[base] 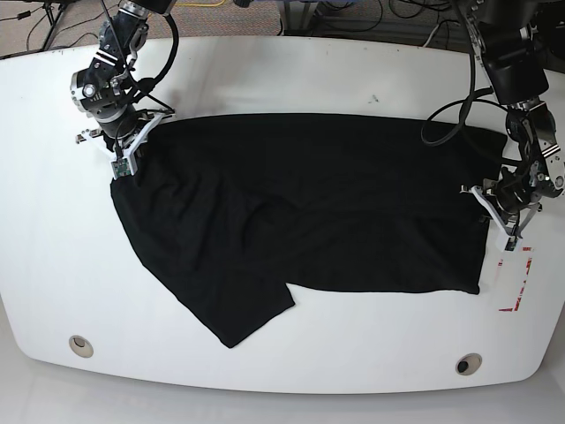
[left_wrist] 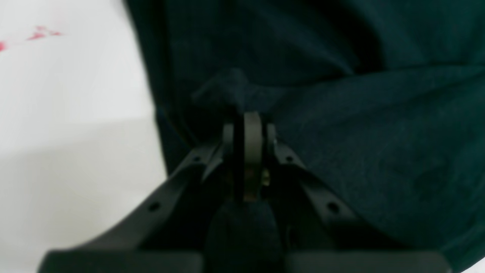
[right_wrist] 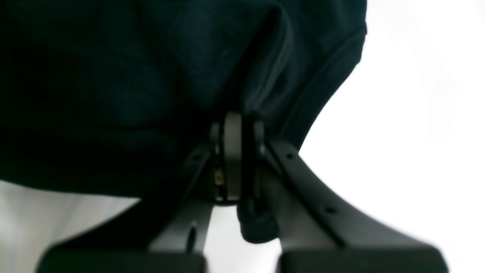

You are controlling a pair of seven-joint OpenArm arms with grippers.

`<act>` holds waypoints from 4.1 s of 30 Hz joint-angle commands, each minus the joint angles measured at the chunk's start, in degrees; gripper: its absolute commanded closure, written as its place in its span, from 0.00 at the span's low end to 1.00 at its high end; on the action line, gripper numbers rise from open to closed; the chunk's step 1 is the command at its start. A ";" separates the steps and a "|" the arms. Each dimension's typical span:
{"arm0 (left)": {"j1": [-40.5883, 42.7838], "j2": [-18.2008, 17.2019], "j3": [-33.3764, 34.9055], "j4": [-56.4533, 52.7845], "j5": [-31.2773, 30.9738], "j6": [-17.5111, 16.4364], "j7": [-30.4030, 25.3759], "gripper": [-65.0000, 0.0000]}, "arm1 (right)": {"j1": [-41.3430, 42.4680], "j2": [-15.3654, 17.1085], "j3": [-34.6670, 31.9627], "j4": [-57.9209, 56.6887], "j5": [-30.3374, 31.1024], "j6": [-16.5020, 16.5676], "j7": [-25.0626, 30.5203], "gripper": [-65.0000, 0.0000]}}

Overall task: Layout the t-shirt on the table in an organized manner, then fold the t-shirt properly
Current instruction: 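Slide the left gripper along the hem toward the shirt's corner, then hold the hem with both grippers and pull it back across the table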

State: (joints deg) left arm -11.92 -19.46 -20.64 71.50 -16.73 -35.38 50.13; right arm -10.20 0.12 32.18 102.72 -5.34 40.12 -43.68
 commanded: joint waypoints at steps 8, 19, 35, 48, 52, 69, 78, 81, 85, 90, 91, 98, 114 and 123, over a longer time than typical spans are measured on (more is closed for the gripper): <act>3.88 0.52 -5.07 12.76 -0.89 -0.01 -0.33 1.00 | 0.66 0.54 0.04 1.42 0.55 -0.12 1.18 1.00; 8.10 0.34 -5.60 22.87 -0.89 -0.10 6.35 1.00 | 0.66 0.54 0.04 1.42 0.55 -0.12 1.18 1.00; 15.92 0.34 -9.99 27.97 -0.54 -4.62 9.17 1.00 | 0.31 0.54 0.30 3.00 0.55 -0.12 1.18 1.00; 16.71 0.25 -10.08 27.79 -0.54 -4.62 9.17 1.00 | -0.31 -1.48 0.39 6.51 -0.06 -0.12 0.56 0.63; 16.71 0.25 -9.99 27.79 -0.54 -4.62 9.17 1.00 | -1.72 -2.01 0.47 9.68 -0.06 -0.12 -0.58 0.38; 16.71 0.25 -9.64 27.79 -0.54 -4.62 9.17 1.00 | 4.09 -4.03 -2.34 8.89 0.03 -0.12 -2.08 0.11; 16.71 0.17 -9.64 27.79 -0.54 -4.62 9.17 1.00 | 10.24 -3.77 -2.78 0.54 0.03 -0.12 -2.17 0.11; 16.71 0.17 -9.64 27.79 -0.54 -4.62 9.17 1.00 | 10.68 -3.77 -2.78 -2.01 0.03 -0.12 -2.17 0.12; 16.71 0.17 -9.64 27.79 -0.54 -4.62 9.17 1.00 | 10.77 -3.77 -2.78 -3.60 0.03 -0.12 -2.17 0.18; 16.63 0.17 -9.64 27.79 -0.54 -4.62 9.17 1.00 | 10.33 -4.03 -2.87 -4.12 0.11 -0.12 -2.17 0.47; 16.63 0.17 -9.64 27.79 -0.54 -4.62 9.17 1.00 | 10.24 -4.03 -2.87 -4.12 0.11 -0.12 -2.17 0.58; 16.45 0.17 -9.55 27.79 -0.54 -4.62 9.17 1.00 | 9.89 -3.94 -2.87 -3.95 0.03 -0.12 -2.25 0.97; 16.71 0.17 -9.64 28.14 -0.54 -4.62 9.26 1.00 | 4.44 -4.03 -2.78 10.91 0.46 -0.12 -9.90 0.98; 16.71 -2.29 -9.91 27.97 -0.72 -4.62 13.56 1.00 | 0.22 -4.03 -2.43 13.02 0.46 -0.12 -12.36 0.99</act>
State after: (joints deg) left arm 5.54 -20.14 -29.98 98.43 -17.74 -40.14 63.75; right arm -9.32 -4.19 29.58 114.48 -4.69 40.16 -56.42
